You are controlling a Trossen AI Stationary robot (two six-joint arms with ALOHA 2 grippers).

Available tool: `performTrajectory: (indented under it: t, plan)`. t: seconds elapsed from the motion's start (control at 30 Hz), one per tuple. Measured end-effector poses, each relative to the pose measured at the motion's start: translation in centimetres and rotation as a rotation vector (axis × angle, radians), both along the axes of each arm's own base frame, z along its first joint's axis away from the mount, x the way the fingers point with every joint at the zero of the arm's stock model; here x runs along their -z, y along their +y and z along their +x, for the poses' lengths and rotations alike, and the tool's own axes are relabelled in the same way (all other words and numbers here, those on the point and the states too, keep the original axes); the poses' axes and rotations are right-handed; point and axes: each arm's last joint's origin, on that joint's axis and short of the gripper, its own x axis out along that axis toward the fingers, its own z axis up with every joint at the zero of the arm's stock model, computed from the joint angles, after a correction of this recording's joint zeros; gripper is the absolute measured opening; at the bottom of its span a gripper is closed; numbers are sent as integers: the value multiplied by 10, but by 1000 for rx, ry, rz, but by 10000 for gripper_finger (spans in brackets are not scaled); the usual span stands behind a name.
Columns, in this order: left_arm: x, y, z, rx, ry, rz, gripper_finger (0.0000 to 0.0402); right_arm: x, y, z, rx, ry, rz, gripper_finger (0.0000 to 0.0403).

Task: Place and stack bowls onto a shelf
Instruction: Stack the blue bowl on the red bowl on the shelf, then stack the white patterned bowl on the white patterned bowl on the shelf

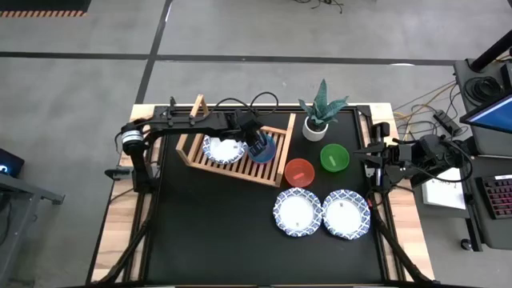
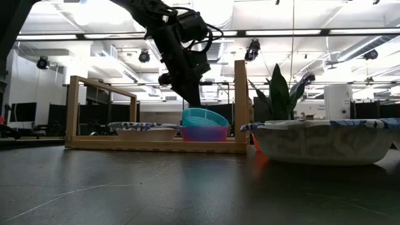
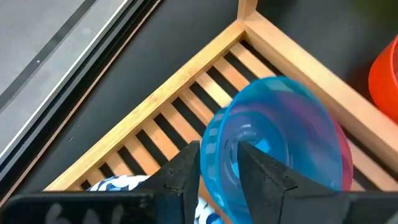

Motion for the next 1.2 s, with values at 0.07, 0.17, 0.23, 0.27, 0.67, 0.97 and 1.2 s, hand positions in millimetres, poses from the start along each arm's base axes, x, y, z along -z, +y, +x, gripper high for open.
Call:
performTrajectory:
  t: [0.07, 0.17, 0.23, 0.27, 0.67, 0.97, 1.2]
  plan:
    - [-2, -2, -2, 16, 17, 2, 93, 0, 0, 0, 0, 0, 0, 9]
    - [-3, -5, -7, 23, 57, 5, 85, 0, 0, 0, 0, 3, -1, 9]
    - [-3, -5, -8, 17, 78, 13, 76, 0, 0, 0, 1, 3, -1, 9]
    - [-2, -5, -8, 16, 82, 13, 72, 0, 0, 0, 1, 3, -1, 9]
    - [18, -3, -2, 5, 133, 2, 37, 1, 0, 0, 16, 8, 6, 9]
    - [12, 0, 7, -1, 30, 30, 36, 1, 0, 0, 16, 11, 5, 9]
    - [10, 1, 16, 11, -54, 64, 36, 1, 0, 0, 16, 15, 4, 9]
